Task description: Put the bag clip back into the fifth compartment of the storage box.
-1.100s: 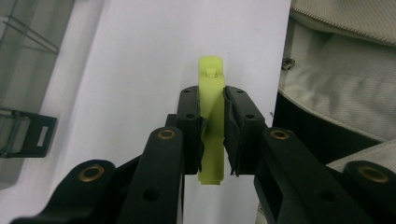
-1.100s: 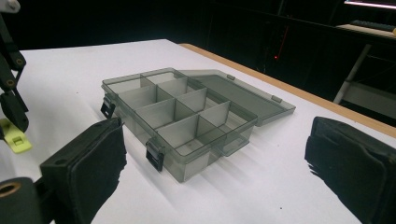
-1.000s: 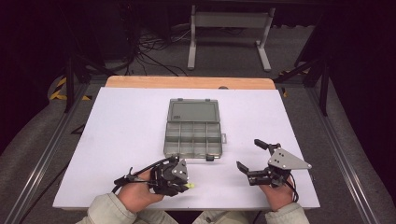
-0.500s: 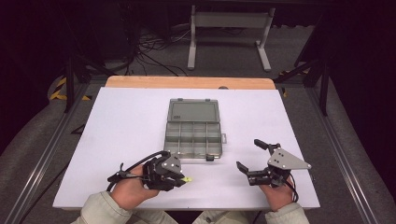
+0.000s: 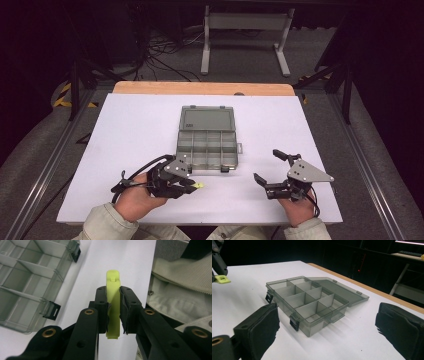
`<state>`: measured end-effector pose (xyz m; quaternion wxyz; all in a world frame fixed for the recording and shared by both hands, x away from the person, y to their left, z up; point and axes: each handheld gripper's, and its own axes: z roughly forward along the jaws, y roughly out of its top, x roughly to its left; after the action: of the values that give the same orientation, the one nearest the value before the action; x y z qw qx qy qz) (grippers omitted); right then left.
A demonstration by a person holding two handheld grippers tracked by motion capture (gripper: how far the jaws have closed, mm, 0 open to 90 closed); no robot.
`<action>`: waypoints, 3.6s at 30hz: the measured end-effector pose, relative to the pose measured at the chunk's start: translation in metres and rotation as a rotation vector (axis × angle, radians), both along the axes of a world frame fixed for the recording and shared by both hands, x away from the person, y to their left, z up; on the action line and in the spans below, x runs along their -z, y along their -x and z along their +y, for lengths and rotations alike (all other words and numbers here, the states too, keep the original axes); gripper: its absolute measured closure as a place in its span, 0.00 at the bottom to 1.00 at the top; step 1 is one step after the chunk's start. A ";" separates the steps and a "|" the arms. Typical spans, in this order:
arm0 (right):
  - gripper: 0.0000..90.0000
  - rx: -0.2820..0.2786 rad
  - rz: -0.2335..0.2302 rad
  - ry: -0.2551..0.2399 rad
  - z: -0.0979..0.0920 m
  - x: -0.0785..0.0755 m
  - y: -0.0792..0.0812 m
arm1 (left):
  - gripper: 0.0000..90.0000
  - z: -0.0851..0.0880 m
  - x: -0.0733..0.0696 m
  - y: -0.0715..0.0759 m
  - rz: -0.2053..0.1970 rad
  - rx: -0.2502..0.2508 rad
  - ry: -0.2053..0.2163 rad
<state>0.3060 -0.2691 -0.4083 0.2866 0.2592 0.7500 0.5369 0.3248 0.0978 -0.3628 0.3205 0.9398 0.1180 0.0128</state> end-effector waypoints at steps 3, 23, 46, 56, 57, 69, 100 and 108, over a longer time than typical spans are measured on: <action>0.06 0.002 0.002 0.000 0.000 0.000 0.000 | 0.87 0.002 -0.003 -0.003 -0.003 0.001 0.020; 0.06 0.000 0.011 -0.004 0.001 0.001 -0.002 | 0.86 0.013 -0.015 -0.031 -0.017 -0.165 0.098; 0.06 0.000 0.011 -0.012 0.001 0.001 -0.002 | 0.86 0.019 -0.014 -0.052 -0.011 -0.442 0.196; 0.06 -0.001 0.010 -0.013 0.000 0.001 -0.002 | 0.86 0.022 -0.006 -0.063 0.039 -0.571 0.194; 0.06 -0.001 0.011 -0.014 0.000 0.001 -0.002 | 0.86 0.023 -0.006 -0.064 0.038 -0.582 0.190; 0.06 0.001 0.011 -0.010 0.000 0.001 -0.002 | 0.86 0.018 -0.001 -0.067 0.021 -0.662 0.162; 0.06 -0.001 0.012 -0.010 0.000 0.001 -0.002 | 0.86 0.013 0.026 -0.082 0.072 -0.707 0.144; 0.06 -0.001 0.013 -0.010 0.000 0.001 -0.002 | 0.86 0.012 0.033 -0.085 0.092 -0.698 0.135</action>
<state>0.3079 -0.2689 -0.4098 0.2800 0.2635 0.7491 0.5394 0.4102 0.1102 -0.3961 0.3524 0.8192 0.4468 0.0712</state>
